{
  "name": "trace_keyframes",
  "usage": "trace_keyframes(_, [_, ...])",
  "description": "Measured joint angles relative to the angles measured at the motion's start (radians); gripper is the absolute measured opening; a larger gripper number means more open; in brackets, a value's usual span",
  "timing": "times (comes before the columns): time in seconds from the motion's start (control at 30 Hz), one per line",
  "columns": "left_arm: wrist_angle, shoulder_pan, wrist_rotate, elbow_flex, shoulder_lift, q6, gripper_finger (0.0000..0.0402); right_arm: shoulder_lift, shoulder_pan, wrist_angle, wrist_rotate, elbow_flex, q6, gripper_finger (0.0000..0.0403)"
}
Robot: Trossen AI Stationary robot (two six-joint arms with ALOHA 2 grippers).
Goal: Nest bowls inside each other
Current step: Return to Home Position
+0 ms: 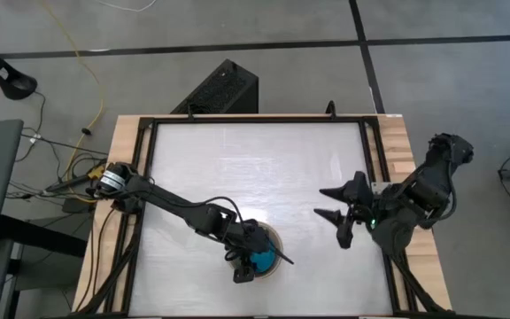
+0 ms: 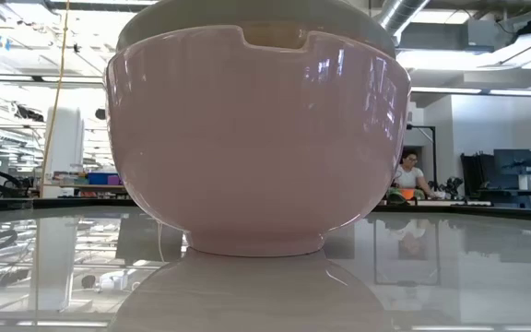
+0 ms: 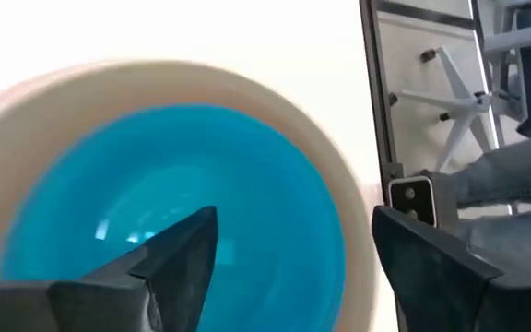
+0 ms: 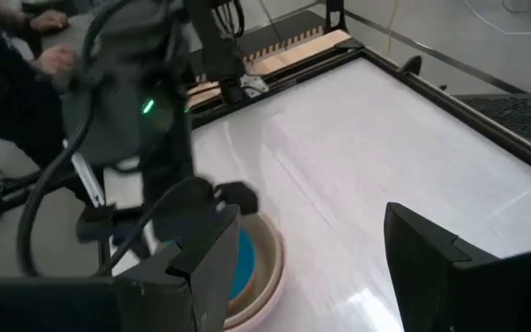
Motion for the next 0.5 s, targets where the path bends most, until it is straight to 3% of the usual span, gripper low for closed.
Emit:
trace_keyframes(0.23, [-0.013,0.053,-0.096,0.000,-0.059,0.048,0.0273,0.118,0.037,0.024,0.041,0.000,0.051,0.0235])
trace_keyframes(0.5, [-0.101,0.111,-0.233,0.000,-0.212,0.125,0.0272,0.227,0.099,-0.012,0.144,0.000,0.192,0.0225])
